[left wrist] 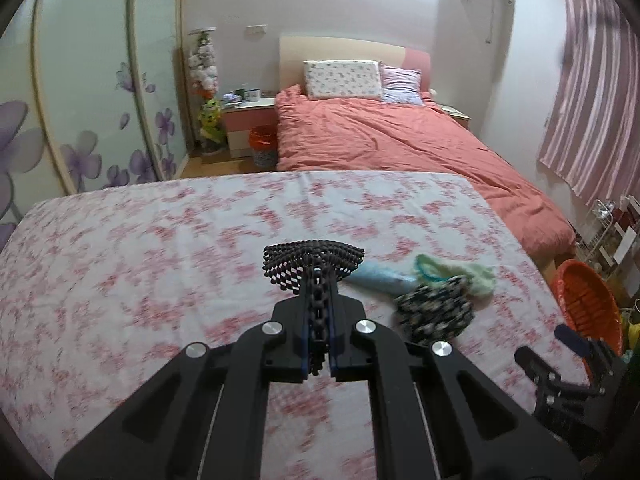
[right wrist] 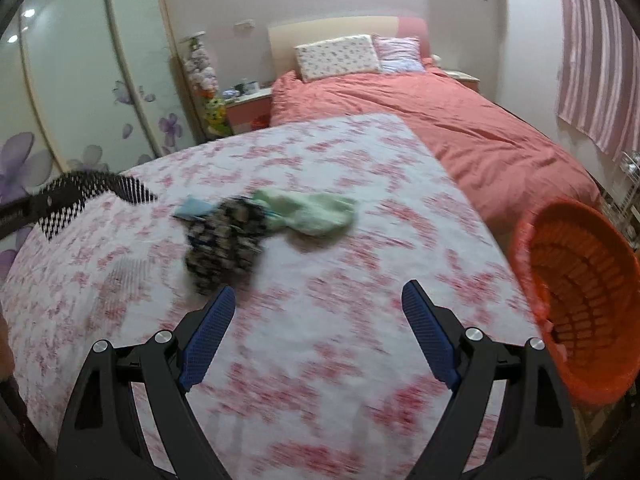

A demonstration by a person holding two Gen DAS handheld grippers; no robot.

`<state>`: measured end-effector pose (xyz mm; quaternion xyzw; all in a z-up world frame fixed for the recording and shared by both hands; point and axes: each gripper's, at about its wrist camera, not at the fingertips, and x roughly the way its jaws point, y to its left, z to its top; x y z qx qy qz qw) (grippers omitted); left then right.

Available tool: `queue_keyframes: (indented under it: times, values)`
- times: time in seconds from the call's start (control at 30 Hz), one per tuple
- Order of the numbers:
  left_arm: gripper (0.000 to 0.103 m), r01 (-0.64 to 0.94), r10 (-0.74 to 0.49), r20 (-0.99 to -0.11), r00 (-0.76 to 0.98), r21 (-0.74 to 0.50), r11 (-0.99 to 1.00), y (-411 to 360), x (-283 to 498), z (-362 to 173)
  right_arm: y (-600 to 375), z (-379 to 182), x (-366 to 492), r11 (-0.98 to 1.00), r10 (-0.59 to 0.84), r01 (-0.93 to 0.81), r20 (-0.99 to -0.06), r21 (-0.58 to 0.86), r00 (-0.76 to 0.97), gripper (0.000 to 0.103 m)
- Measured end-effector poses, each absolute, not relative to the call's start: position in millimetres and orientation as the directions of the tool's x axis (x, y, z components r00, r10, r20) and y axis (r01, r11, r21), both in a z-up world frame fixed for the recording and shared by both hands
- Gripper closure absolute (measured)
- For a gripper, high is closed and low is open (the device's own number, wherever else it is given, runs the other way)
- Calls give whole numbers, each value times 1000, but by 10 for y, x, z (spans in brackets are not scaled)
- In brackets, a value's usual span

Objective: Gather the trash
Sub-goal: 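Grasp the black floral cloth with the right tool while the left tool holds the mesh pad, then carry mesh pad and floral cloth over the basket and open both tools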

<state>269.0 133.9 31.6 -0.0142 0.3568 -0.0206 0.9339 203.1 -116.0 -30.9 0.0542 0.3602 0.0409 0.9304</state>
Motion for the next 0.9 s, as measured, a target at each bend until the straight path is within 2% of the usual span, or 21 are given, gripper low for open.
queue_keyframes:
  times: [0.23, 0.5, 0.53, 0.57, 0.6, 0.63, 0.67, 0.77, 0.9]
  values:
    - [95, -26, -15, -676, 737, -51, 998, 1745, 2536, 218, -762, -317, 2274, 983, 166, -75, -642, 166, 749, 15]
    - [95, -45, -5, -676, 737, -57, 997, 1912, 2447, 184, -455, -413, 2509, 994, 107, -64, -663, 89, 741, 16]
    - [95, -45, -7, -676, 737, -59, 997, 1914, 2449, 184, -439, -435, 2536, 995, 98, -62, -667, 79, 739, 20]
    - [95, -44, -8, -676, 737, -61, 997, 1908, 2448, 184, -426, -467, 2561, 996, 88, -60, -674, 65, 733, 38]
    - [95, -42, -11, -676, 737, -62, 997, 1893, 2445, 183, -419, -497, 2567, 997, 81, -61, -687, 53, 722, 61]
    - [95, -40, -14, -676, 737, -64, 997, 1882, 2442, 183, -417, -535, 2595, 996, 83, -70, -708, 48, 702, 71]
    - [95, -38, -15, -675, 738, -64, 997, 1869, 2434, 185, -452, -559, 2581, 995, 95, -79, -720, 57, 688, 88]
    - [95, -28, -21, -669, 743, -62, 998, 1821, 2430, 207, -594, -479, 2469, 994, 108, -67, -693, 86, 712, 95]
    - [95, -16, -33, -660, 750, -67, 998, 1722, 2414, 254, -840, -256, 2330, 991, 109, -35, -639, 128, 761, 96]
